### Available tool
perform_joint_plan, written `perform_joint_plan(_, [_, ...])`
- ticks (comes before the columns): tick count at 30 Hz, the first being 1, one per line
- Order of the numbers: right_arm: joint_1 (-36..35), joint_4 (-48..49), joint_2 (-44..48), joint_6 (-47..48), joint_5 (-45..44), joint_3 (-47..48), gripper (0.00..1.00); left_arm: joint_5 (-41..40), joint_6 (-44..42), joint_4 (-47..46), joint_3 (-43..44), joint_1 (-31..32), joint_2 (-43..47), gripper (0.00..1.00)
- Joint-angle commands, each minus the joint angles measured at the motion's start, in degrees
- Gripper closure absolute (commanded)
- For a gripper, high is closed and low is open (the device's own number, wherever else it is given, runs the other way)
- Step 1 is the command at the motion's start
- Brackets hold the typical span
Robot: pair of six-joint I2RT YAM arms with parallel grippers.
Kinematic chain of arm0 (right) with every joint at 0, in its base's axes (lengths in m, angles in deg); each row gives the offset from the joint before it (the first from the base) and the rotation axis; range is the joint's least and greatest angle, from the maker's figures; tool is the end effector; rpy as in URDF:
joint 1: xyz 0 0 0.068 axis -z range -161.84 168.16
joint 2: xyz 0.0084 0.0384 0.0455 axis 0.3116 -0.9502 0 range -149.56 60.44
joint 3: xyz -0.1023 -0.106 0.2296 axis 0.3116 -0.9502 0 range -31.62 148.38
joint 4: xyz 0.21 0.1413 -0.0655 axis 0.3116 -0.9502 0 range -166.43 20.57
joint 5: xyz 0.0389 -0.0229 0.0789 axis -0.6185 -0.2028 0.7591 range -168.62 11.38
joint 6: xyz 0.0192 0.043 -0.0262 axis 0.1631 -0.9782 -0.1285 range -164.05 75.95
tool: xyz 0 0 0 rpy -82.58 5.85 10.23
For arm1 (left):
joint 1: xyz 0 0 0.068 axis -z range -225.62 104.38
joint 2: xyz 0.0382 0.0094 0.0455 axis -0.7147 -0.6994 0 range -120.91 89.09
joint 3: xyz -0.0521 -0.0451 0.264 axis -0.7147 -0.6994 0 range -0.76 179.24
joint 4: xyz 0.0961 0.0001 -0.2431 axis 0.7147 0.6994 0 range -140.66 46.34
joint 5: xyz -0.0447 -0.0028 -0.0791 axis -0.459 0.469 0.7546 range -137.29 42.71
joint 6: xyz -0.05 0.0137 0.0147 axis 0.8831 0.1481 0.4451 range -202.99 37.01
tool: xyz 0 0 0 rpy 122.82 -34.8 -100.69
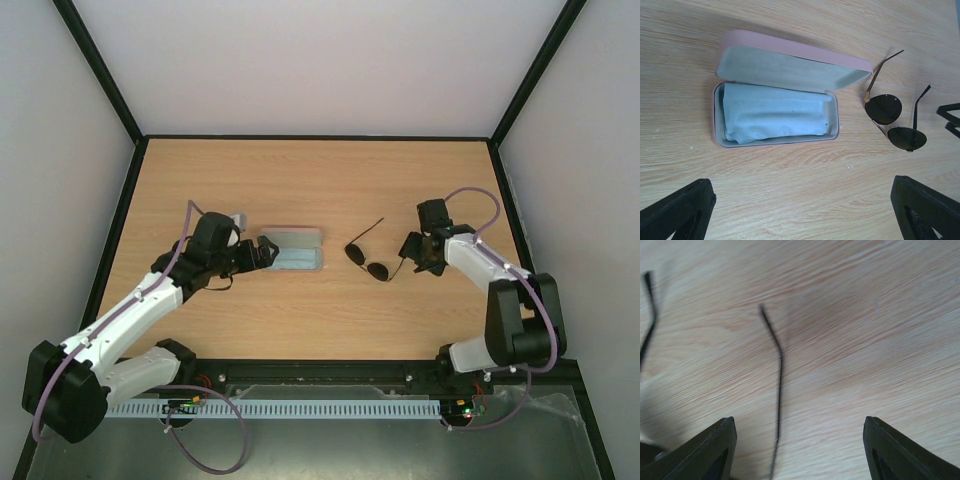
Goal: Organize the sunglasses
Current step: Pick up the sunglasses from the center of the board.
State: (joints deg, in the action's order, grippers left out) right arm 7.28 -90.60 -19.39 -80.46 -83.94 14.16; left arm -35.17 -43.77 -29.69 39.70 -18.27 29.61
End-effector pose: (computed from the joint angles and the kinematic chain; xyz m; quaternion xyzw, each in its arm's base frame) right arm 0.2681 0.0482 0.1960 0.2242 0.9266 0.0791 0.2913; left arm 0.1923 -0.1080 0.2480 -0.0488 0.9010 -0.3106 0.2989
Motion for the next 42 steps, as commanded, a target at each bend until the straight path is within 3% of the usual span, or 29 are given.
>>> perform_joint_plan(1, [0.85, 1.44, -5.17, 1.77, 0.8, 1.32, 0.31, 2.1, -0.36, 0.62, -0.13, 0.22, 1.13, 0.01])
perform_joint_plan(9, [0.85, 3.28, -11.03, 3.04, 1.33, 2.73, 0.4, 1.63, 0.67, 0.27, -0.32, 1.85, 1.48, 0.01])
perform_joint_plan(13, [0.8, 2.67, -11.32, 4.07, -0.11, 2.98, 0.62, 1.43, 1.02, -0.11, 0.01, 2.68, 0.39, 0.01])
perform_joint_plan(21, [0.31, 2.44, -10.69, 6.05, -0.11, 1.86, 0.8, -0.06, 1.16, -0.27, 2.28, 5.03, -2.65, 0.01])
perform_joint_plan(27, [-4.37, 2.28, -10.64, 6.15, -0.6, 1.95, 0.98, -1.47, 2.42, -1.14, 2.57, 7.71, -4.15, 0.01])
perform_joint_plan(32, [-7.74, 1.95, -7.44, 5.27, 0.68, -0.24, 0.99, -2.22, 3.31, -1.38, 2.1, 9.21, -3.91, 0.01])
perform_joint_plan(42, [-9.9, -2.52, 10.33, 5.95, 3.44, -4.06, 0.99, -2.86, 3.18, -1.67, 1.32, 11.87, -3.82, 0.01])
